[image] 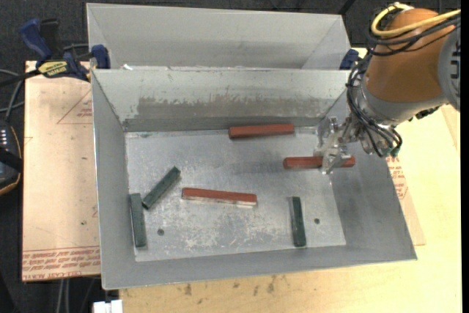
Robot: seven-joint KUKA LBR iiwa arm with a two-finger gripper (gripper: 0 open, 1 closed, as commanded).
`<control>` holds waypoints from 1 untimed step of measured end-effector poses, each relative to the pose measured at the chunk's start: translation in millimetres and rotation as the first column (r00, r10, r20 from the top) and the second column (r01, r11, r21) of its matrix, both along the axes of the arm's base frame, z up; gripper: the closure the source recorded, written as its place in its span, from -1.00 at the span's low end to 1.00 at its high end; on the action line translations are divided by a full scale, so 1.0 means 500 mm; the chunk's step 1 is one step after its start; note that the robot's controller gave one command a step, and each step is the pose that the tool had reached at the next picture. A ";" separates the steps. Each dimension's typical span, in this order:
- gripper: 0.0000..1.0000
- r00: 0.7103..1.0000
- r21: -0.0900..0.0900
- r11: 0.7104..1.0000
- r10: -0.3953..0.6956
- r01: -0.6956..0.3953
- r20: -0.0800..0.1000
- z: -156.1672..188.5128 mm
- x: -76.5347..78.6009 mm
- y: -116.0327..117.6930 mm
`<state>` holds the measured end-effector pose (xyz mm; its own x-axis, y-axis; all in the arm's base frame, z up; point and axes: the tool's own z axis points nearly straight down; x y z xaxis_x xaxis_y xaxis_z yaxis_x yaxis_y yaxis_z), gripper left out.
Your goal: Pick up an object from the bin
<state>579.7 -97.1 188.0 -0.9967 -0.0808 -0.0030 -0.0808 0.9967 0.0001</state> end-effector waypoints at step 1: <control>1.00 1.000 0.000 1.000 0.000 0.000 0.000 0.000 0.000 0.000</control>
Offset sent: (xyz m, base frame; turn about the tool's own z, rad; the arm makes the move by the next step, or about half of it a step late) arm -0.0216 -0.0151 -0.1180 -0.4322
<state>579.7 -97.0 188.0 -0.9967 -0.0808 -0.0028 -0.0808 0.9967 0.0001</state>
